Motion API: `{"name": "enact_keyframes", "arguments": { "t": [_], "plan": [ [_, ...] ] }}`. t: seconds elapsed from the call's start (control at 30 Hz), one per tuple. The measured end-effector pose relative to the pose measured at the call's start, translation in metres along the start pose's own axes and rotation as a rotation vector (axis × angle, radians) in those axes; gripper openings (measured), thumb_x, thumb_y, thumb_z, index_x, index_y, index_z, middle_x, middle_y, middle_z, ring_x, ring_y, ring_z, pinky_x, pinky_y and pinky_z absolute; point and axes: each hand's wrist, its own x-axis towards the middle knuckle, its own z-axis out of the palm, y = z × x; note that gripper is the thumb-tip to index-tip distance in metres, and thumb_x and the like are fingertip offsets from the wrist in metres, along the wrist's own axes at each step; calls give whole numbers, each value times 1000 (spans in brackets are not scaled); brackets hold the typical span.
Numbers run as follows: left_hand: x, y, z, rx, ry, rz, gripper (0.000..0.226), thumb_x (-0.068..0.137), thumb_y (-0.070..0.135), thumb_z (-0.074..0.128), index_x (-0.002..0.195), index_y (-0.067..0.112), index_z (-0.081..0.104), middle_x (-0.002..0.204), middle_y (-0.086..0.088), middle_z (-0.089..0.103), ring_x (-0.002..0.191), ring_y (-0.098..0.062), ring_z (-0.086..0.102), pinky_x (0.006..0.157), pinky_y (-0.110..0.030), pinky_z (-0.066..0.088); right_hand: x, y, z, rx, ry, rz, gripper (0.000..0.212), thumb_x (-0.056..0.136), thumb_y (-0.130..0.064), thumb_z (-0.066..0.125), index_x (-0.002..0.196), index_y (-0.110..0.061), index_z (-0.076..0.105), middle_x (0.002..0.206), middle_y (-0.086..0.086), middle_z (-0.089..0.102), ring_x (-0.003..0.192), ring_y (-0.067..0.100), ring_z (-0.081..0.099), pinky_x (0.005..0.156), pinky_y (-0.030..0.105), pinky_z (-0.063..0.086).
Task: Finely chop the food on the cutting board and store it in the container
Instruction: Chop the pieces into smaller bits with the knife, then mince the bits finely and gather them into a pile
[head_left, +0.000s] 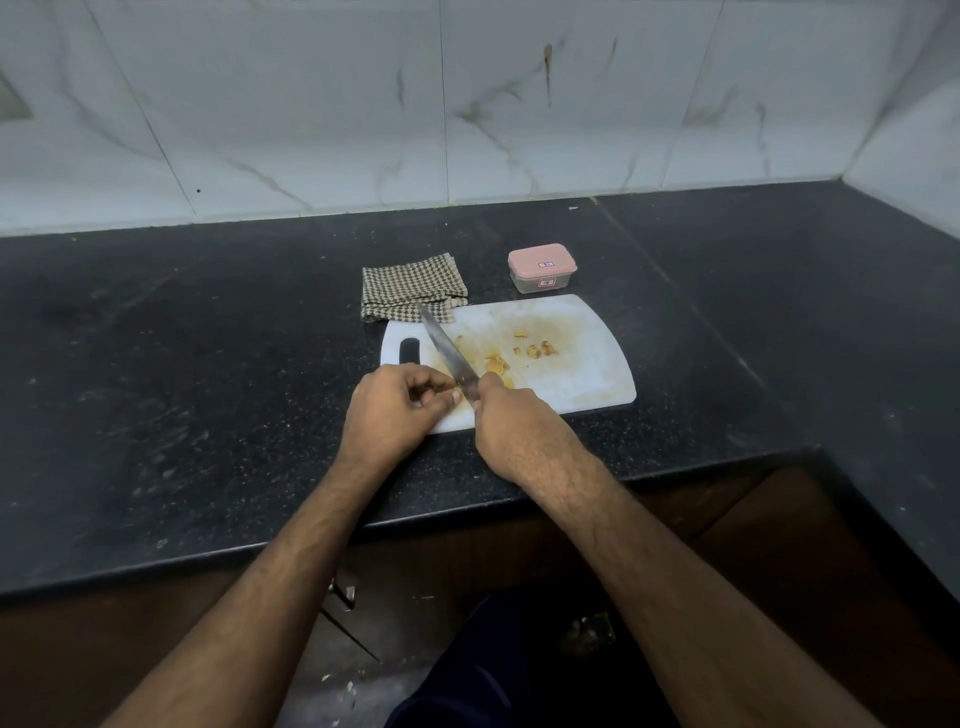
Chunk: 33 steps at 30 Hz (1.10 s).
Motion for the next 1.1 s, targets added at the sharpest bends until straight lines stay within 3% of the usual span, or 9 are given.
{"name": "enact_keyframes", "arguments": {
  "t": [0.13,0.3,0.47,0.63,0.77,0.97,1.1],
  "plan": [
    [2,0,0,-7,-5,-23,4,83,31,84,86,32,81,61,13,66,58,-4,57,67,-40,58,0,0,-2,4,-7,-1,24,104,-19,45,128,-19,43,82,-1,51,73,15,55,60,34,43],
    [2,-1,0,-13,-14,-35,3,83,31,83,86,32,83,66,14,72,67,-11,68,70,-44,59,-1,-3,-4,-14,-18,-7,28,104,-18,44,132,-20,43,83,-1,50,80,19,57,64,35,45],
    [2,-4,1,-28,-22,-43,1,84,33,83,84,33,82,73,14,75,73,-11,72,72,-45,60,-6,-8,-10,-50,-45,-17,39,100,-10,43,138,-19,41,99,5,57,86,21,58,70,35,48],
    [2,-2,2,-17,-25,-39,2,84,30,82,82,31,81,71,16,74,69,-9,70,71,-43,60,-4,-16,-8,-85,-56,10,34,101,-12,44,134,-17,40,97,5,53,89,22,58,76,38,53],
    [3,-3,2,-13,-37,-33,3,84,31,80,81,30,81,72,17,74,69,-9,71,70,-42,61,2,-22,-6,-111,-84,61,34,100,-14,49,132,-16,38,93,5,46,88,22,53,71,38,48],
    [2,-1,1,-33,-29,-40,5,86,27,83,81,28,82,53,16,63,47,1,48,56,-26,44,2,-21,-10,-113,-105,61,33,101,-13,46,133,-15,39,93,5,47,88,22,52,71,37,46],
    [2,-3,1,-50,-38,-64,5,85,30,83,80,31,82,57,5,67,51,-11,54,61,-38,55,0,-14,-16,-96,-108,26,42,98,-9,49,138,-17,41,100,5,55,88,22,56,73,35,49]
  ]
}}
